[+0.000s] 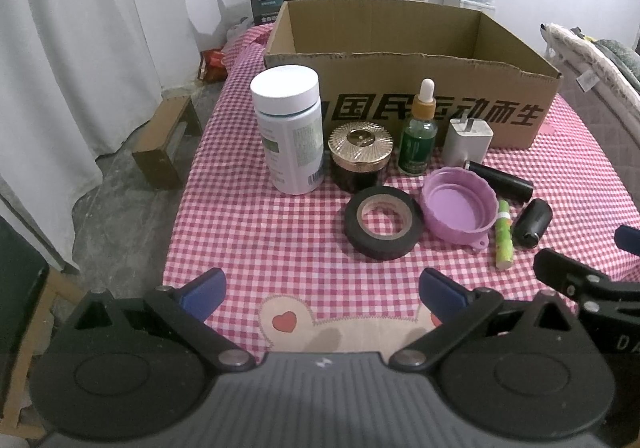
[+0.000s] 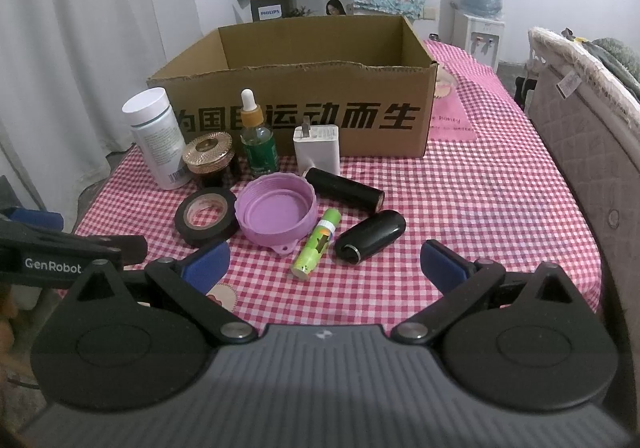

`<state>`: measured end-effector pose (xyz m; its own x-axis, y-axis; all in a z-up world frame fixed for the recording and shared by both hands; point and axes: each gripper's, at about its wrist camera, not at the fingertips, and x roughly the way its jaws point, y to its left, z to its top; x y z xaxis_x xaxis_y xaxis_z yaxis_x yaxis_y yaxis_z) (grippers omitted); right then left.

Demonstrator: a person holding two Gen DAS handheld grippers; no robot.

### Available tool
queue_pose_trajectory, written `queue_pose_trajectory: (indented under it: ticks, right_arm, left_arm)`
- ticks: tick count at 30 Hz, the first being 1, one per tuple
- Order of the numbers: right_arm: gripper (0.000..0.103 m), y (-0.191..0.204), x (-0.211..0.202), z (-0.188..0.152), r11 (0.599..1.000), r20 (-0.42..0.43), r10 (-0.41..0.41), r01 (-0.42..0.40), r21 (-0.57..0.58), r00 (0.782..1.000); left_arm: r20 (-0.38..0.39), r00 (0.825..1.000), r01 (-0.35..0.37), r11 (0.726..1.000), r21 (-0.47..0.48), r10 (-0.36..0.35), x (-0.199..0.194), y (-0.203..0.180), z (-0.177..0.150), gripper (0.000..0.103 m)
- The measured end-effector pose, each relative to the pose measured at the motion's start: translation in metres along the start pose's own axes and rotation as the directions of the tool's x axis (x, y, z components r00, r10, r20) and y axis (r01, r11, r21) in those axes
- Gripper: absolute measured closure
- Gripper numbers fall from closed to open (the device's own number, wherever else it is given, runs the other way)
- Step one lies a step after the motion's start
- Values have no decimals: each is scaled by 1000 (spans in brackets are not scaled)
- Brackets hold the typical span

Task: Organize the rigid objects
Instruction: 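Reach the right gripper to the black oval key fob and close on it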

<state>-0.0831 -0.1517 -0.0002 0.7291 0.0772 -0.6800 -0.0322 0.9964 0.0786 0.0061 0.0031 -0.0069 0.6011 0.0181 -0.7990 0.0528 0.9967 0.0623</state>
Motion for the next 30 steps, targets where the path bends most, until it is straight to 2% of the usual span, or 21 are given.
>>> queue_pose_trajectory:
  ticks: [9, 13, 17, 19, 23, 25, 30]
  right_arm:
    - [1, -17, 2, -1, 999, 4, 8, -8, 45, 1000]
    - [1, -39, 2, 3, 994, 18, 24, -26, 104, 1000]
    - [1, -63, 6, 9, 980, 18, 56, -58, 192, 998]
    - [1, -74, 11, 12, 969, 4, 76, -74, 237, 997]
    - [5, -88, 27, 19, 947, -28, 119, -105, 303, 993]
    - [11, -92, 37, 22, 943, -50, 128, -106, 317, 991]
    - [38, -100, 67, 29, 929, -140, 170, -111, 354, 976]
  left_arm:
    - [52, 998, 33, 997, 76, -37, 1, -9, 2, 0]
    - [89, 989, 106, 988, 114, -116, 1, -13, 5, 0]
    - [119, 972, 186, 972, 146, -203, 4, -17, 10, 1]
    - [121, 961, 223, 956, 191, -248, 5, -24, 13, 6]
    - [104, 944, 272, 917, 292, -314, 5, -45, 16, 10]
    - [83, 931, 311, 891, 331, -356, 7, -56, 18, 24]
    - [31, 904, 379, 831, 407, -427, 15, -83, 22, 42]
